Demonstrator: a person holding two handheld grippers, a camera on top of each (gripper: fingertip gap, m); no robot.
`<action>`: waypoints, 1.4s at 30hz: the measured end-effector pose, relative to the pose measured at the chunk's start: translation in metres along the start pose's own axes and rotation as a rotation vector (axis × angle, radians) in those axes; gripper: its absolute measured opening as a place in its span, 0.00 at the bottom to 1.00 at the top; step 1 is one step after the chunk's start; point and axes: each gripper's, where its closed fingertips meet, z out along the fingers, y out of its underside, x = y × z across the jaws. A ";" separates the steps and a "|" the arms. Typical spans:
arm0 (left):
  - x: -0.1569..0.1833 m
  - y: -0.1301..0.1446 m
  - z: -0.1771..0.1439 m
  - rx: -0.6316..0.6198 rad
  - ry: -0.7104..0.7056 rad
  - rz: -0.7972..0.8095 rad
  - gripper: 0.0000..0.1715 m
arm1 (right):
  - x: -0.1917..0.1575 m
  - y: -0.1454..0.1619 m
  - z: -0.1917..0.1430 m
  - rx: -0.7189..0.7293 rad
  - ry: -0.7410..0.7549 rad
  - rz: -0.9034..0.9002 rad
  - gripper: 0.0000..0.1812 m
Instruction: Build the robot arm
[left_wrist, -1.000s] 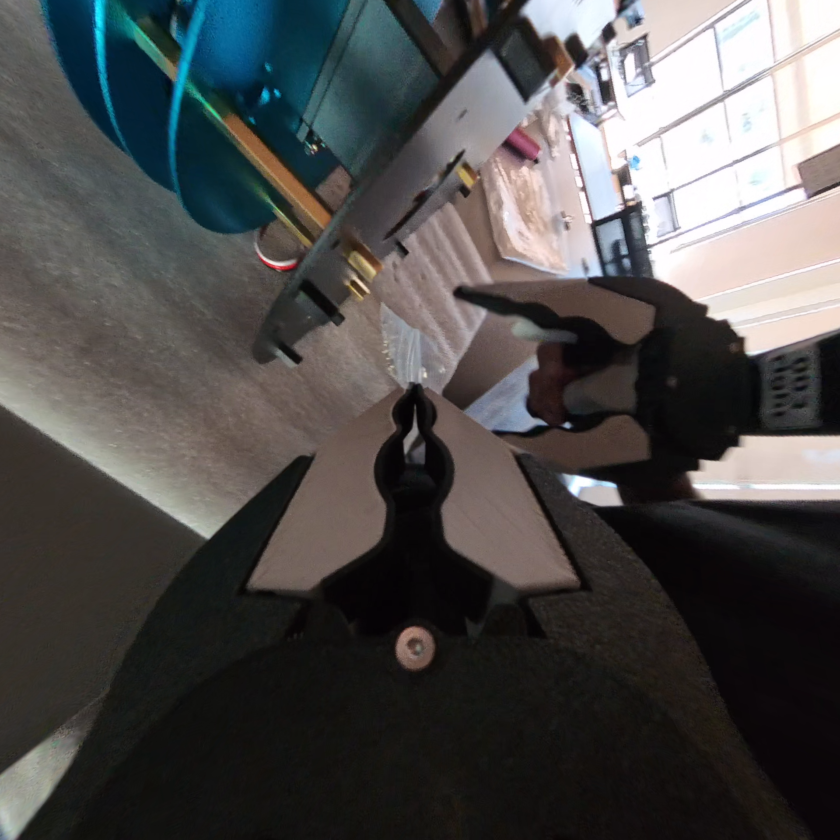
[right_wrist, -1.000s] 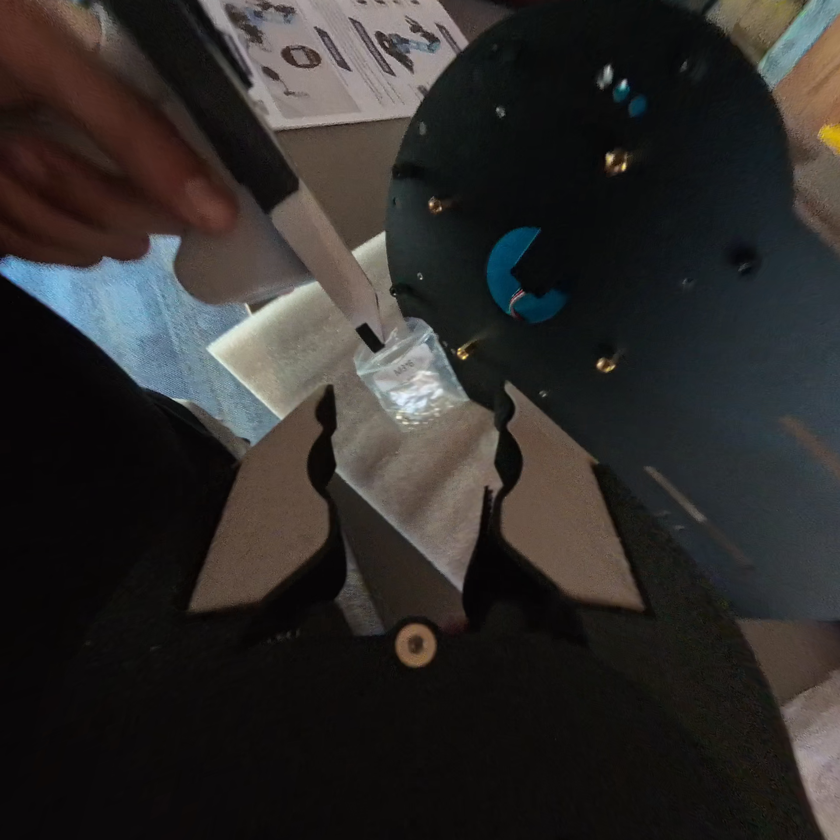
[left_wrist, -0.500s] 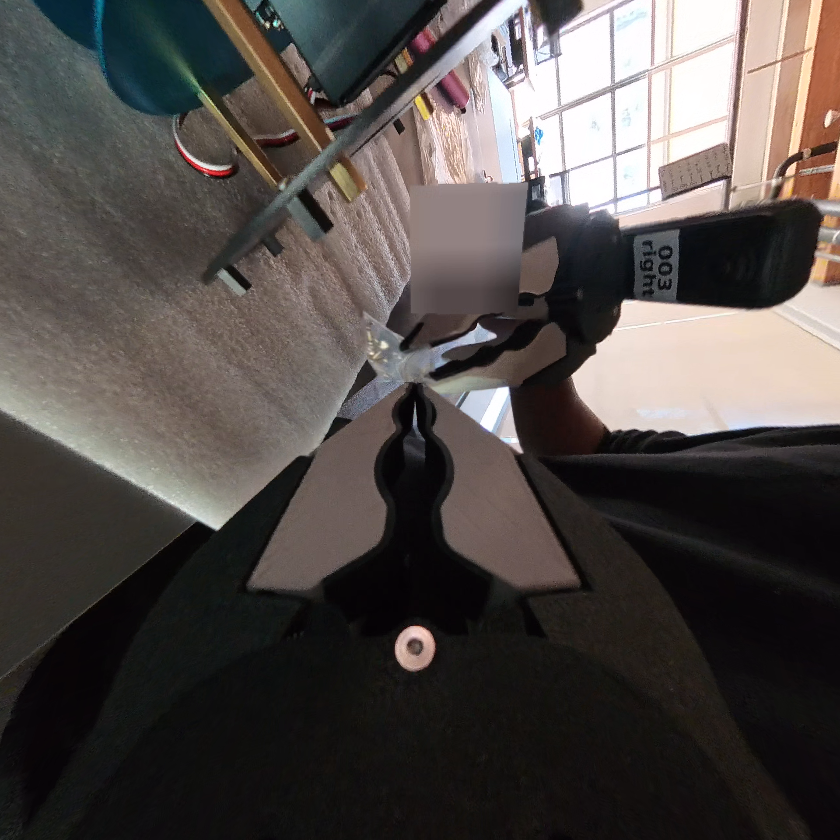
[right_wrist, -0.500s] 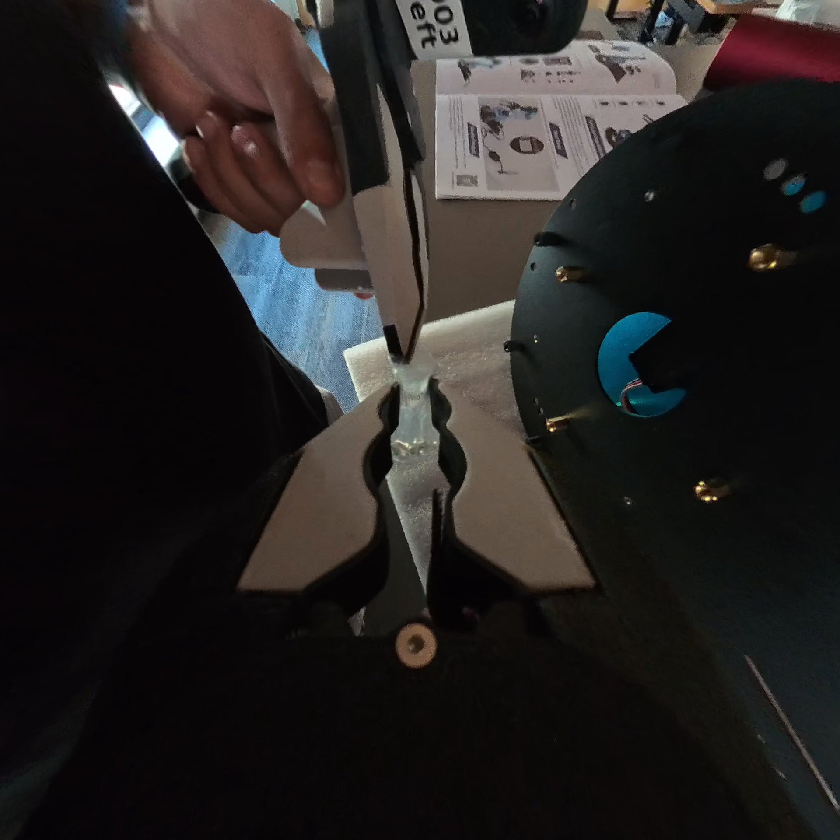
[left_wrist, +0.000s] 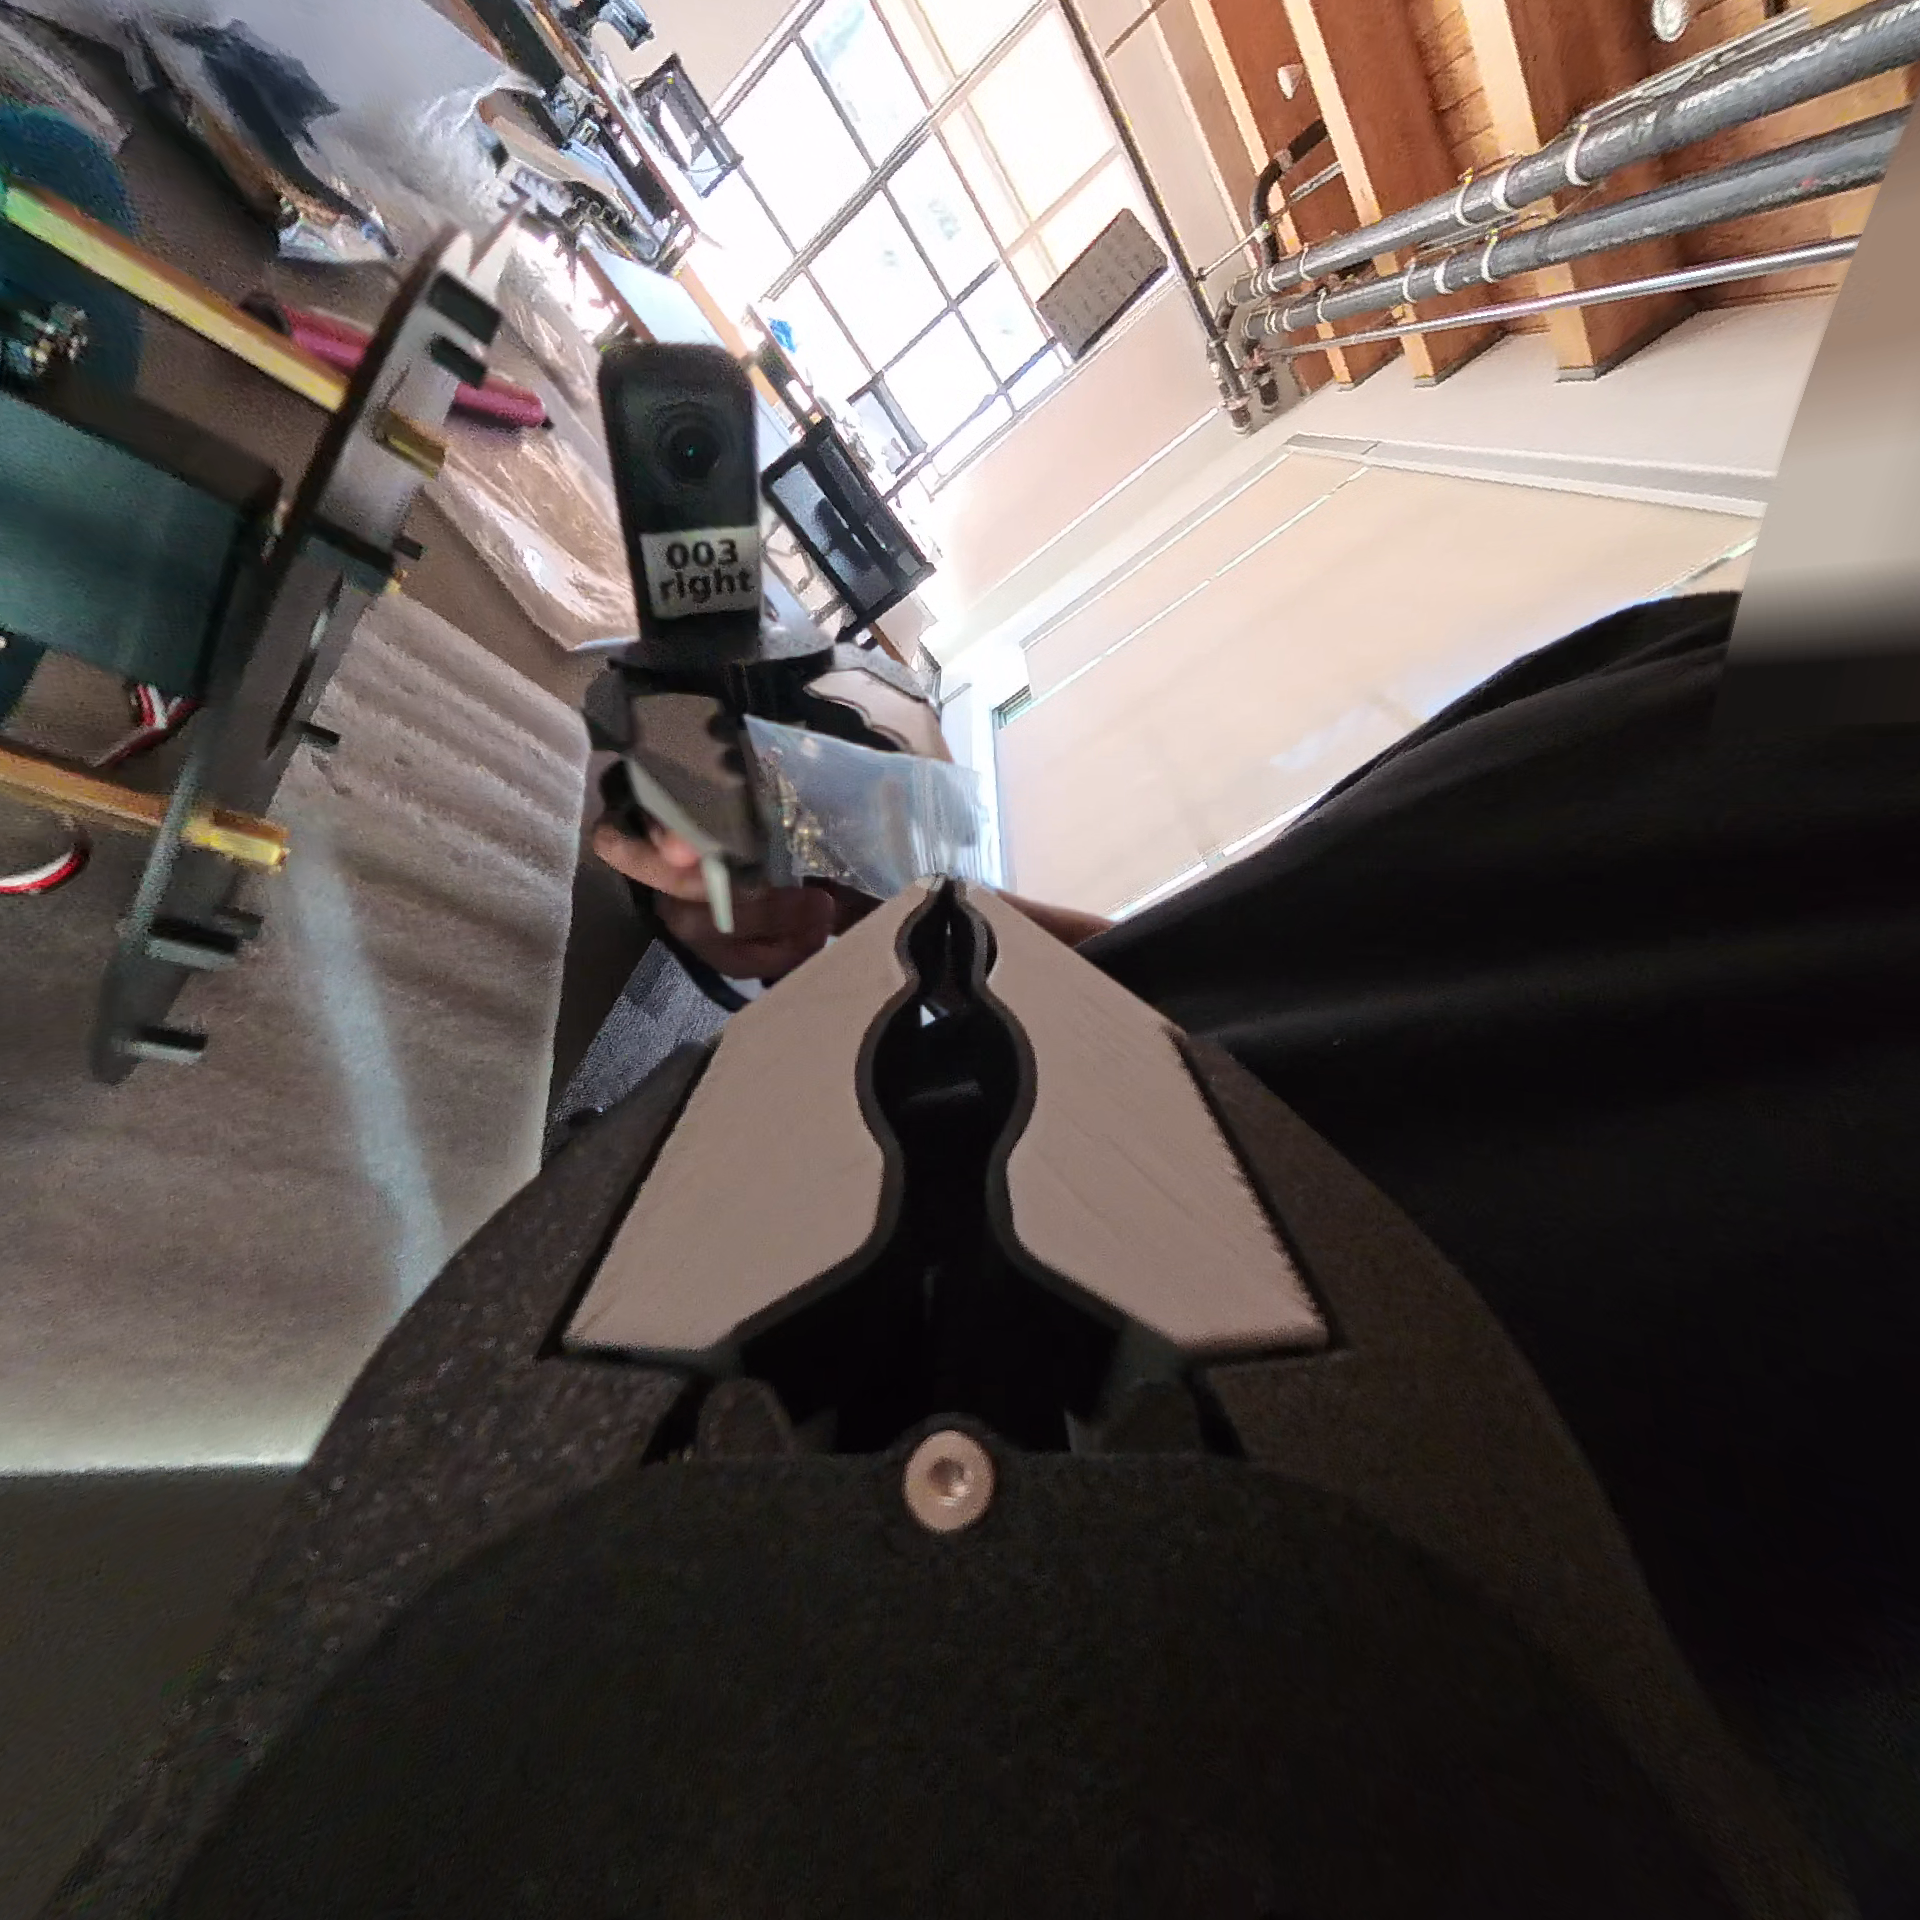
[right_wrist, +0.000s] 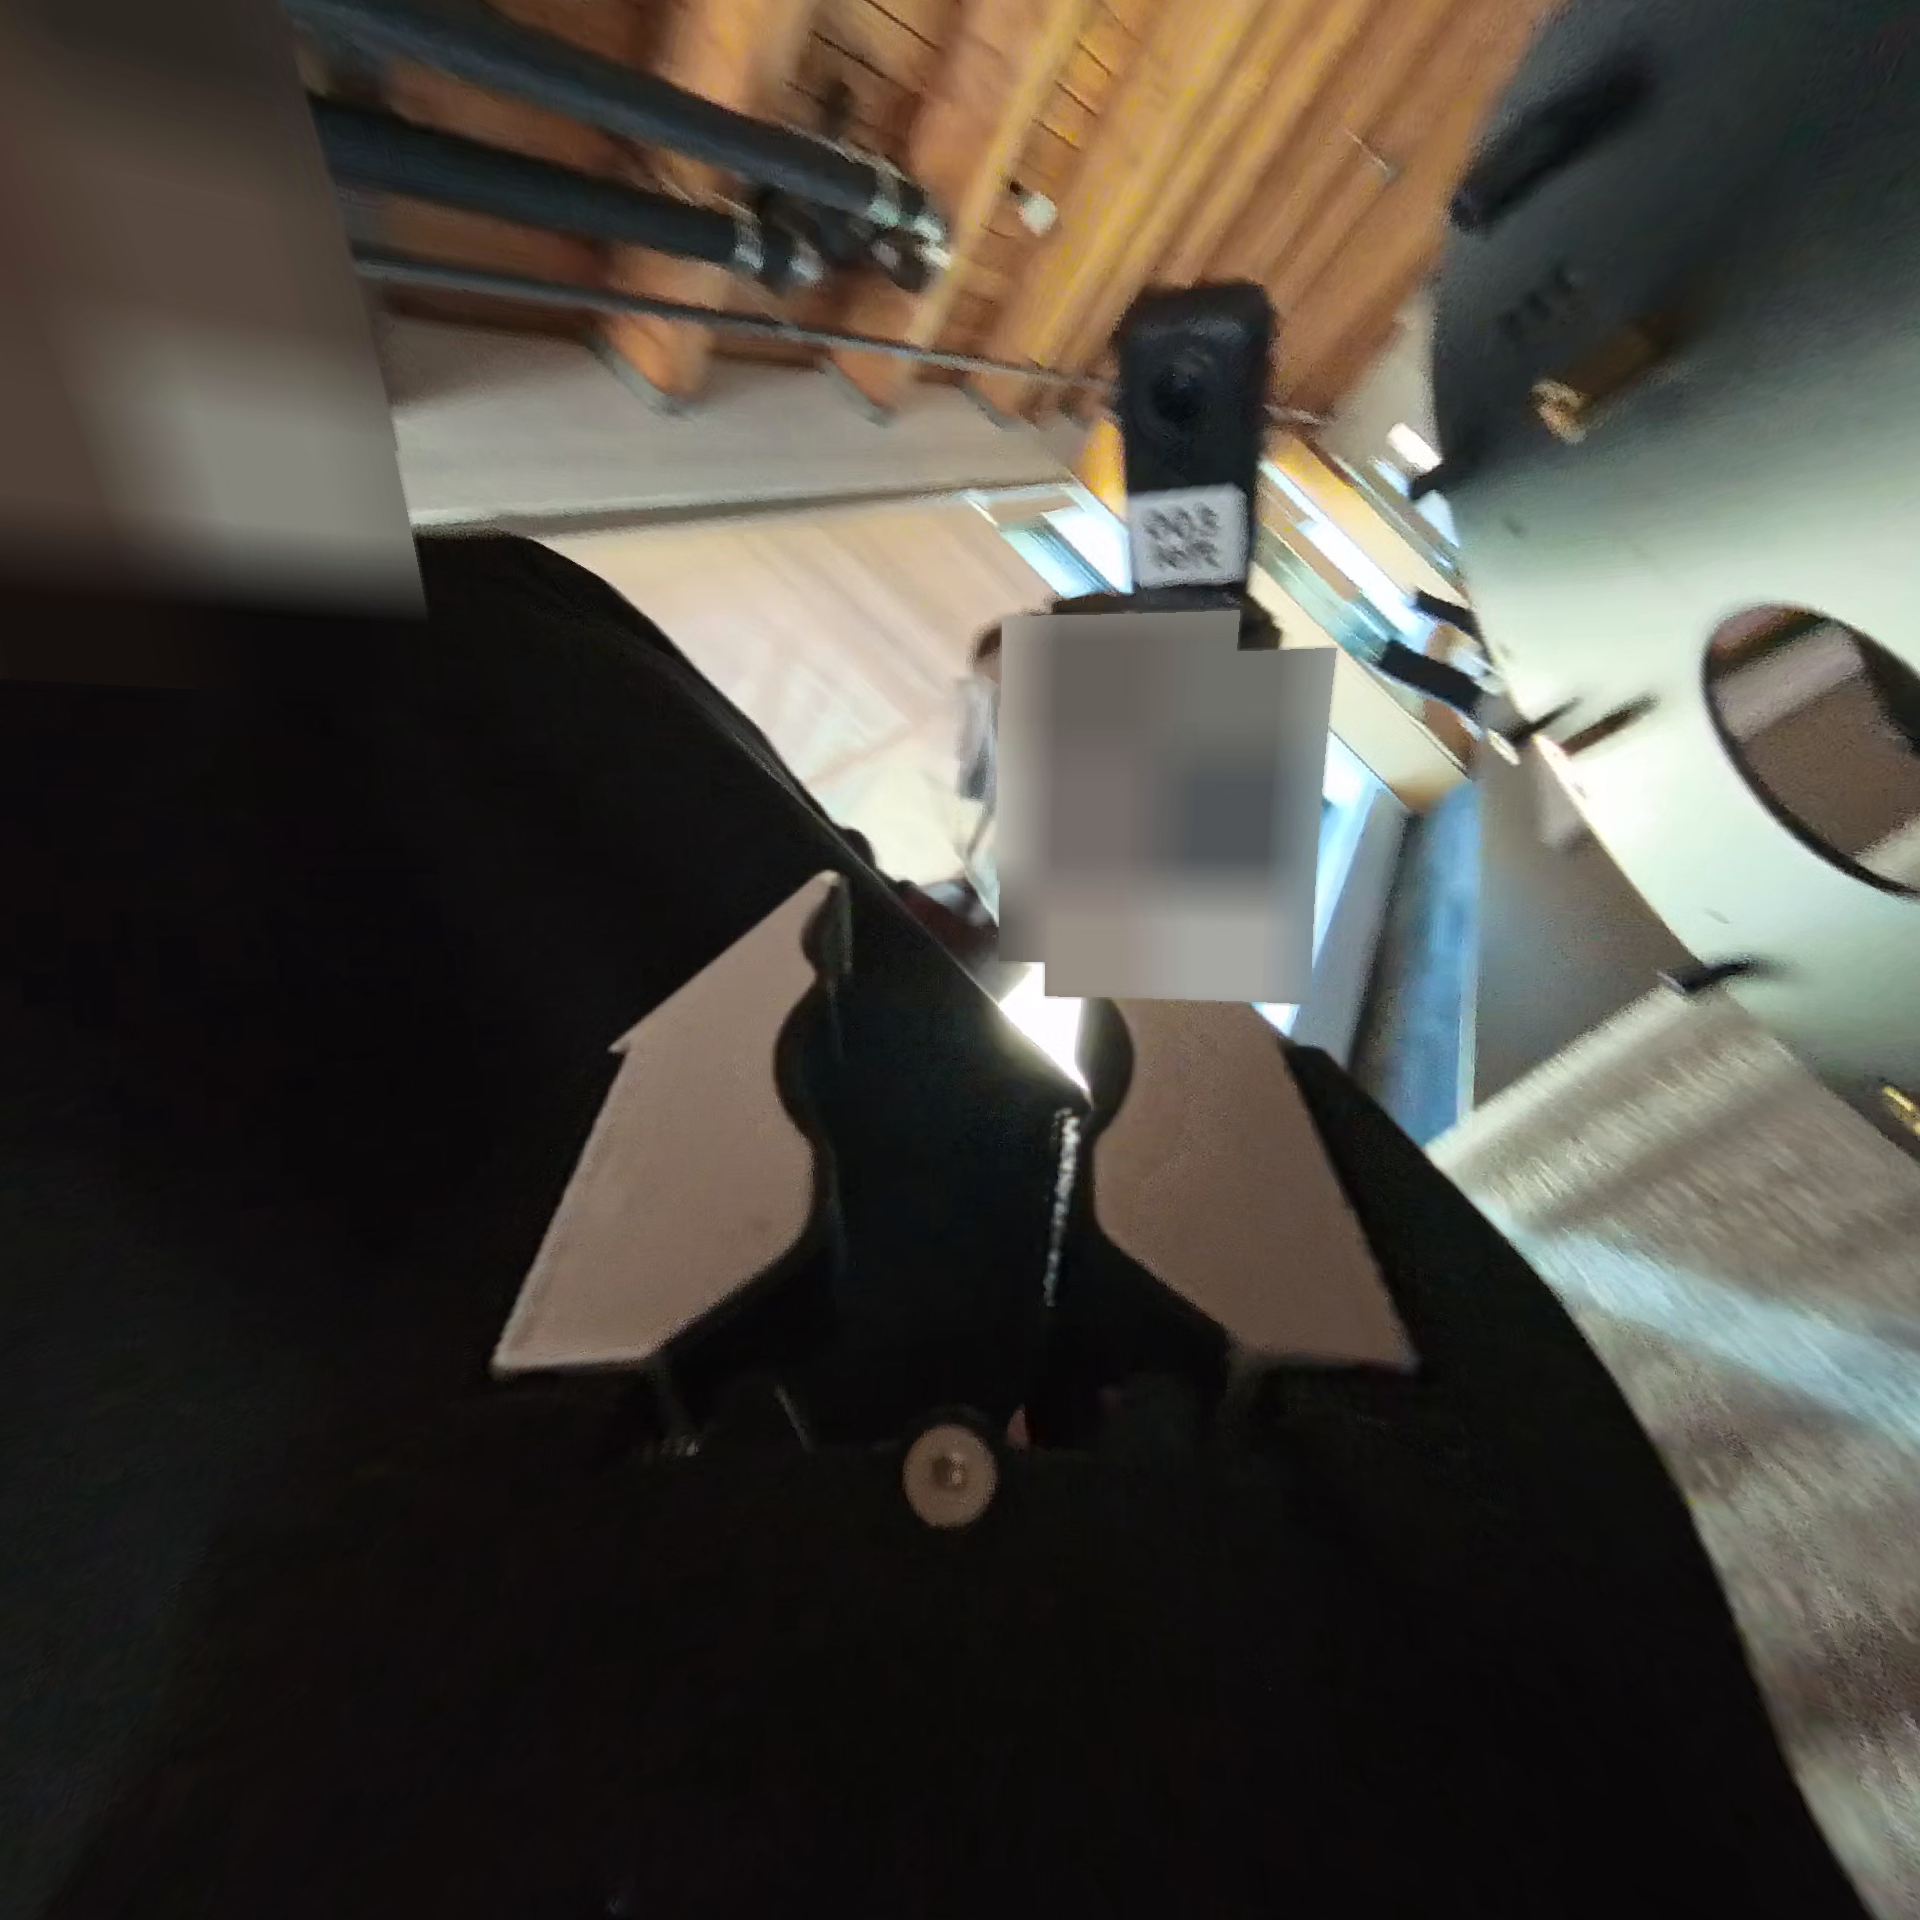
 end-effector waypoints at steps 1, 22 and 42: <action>0.001 -0.001 0.000 -0.007 0.010 0.003 0.00 | -0.004 -0.005 0.002 0.029 -0.030 -0.002 0.16; -0.025 -0.014 0.019 -0.141 -0.255 0.286 0.10 | 0.012 -0.011 -0.016 -0.032 0.249 -0.093 0.02; -0.044 -0.018 0.037 -0.066 -0.604 0.405 0.00 | 0.020 -0.022 -0.037 0.053 0.539 -0.212 0.01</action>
